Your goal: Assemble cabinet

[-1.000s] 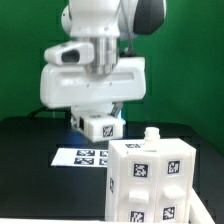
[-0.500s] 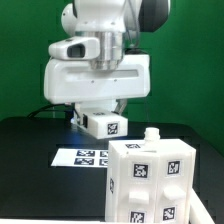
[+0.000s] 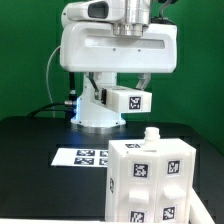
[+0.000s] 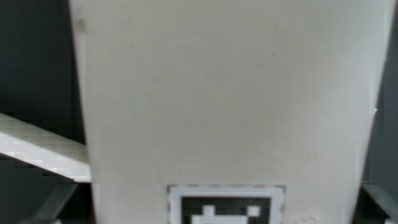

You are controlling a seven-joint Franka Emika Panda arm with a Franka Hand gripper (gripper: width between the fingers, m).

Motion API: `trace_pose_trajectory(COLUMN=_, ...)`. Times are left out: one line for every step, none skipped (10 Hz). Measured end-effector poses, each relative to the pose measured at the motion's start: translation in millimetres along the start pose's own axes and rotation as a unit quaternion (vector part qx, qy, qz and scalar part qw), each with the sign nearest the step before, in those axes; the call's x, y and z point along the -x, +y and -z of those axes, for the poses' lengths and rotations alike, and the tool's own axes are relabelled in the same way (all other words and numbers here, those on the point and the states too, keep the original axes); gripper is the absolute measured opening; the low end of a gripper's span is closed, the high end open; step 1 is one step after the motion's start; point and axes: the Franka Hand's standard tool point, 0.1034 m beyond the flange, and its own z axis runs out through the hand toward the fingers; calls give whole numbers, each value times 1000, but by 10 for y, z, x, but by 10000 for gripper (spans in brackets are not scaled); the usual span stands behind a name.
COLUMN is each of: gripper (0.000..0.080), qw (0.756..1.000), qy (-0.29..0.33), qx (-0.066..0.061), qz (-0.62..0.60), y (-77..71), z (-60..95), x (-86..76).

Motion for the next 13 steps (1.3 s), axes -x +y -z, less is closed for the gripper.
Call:
trace_pose_trajectory(gripper=555, qw=1000, qy=1, qx=1, qz=2, y=-4, z=-4, x=-18)
trace_pose_trajectory(gripper=555, qw=1000, qy=13, qx=7, qz=13, y=-12, z=12, x=-150)
trace_pose_trajectory(gripper=555, qw=999, qy=25, qx=12, qz=23, y=6, z=78, x=-347)
trace_pose_trajectory(gripper=555, qw=999, qy=37, qx=18, qz=27, y=27, z=146, x=-541)
trace_pose_trajectory(gripper=555, qw=999, qy=33, qx=16, qz=13, y=37, z=181, x=-644)
trace_pose_trajectory(gripper=555, qw=1000, qy=25, qx=13, qz=5, y=45, z=193, x=-700)
trace_pose_trajectory(gripper=555, qw=1000, qy=27, qx=14, qz=7, y=47, z=174, x=-686)
trace_pose_trajectory(gripper=555, qw=1000, qy=26, qx=14, qz=7, y=46, z=162, x=-677)
trace_pose_trajectory(gripper=555, qw=1000, qy=26, qx=13, qz=6, y=40, z=155, x=-682)
trace_pose_trajectory(gripper=555, qw=1000, qy=26, qx=13, qz=7, y=-5, z=121, x=-734)
trace_pose_trajectory(gripper=555, qw=1000, qy=27, qx=13, qz=7, y=-32, z=78, x=-858)
trace_pose_trajectory(gripper=555, qw=999, qy=29, qx=14, qz=9, y=-33, z=48, x=-945)
trace_pose_trajectory(gripper=555, qw=999, qy=29, qx=14, qz=8, y=-26, z=4, x=-968)
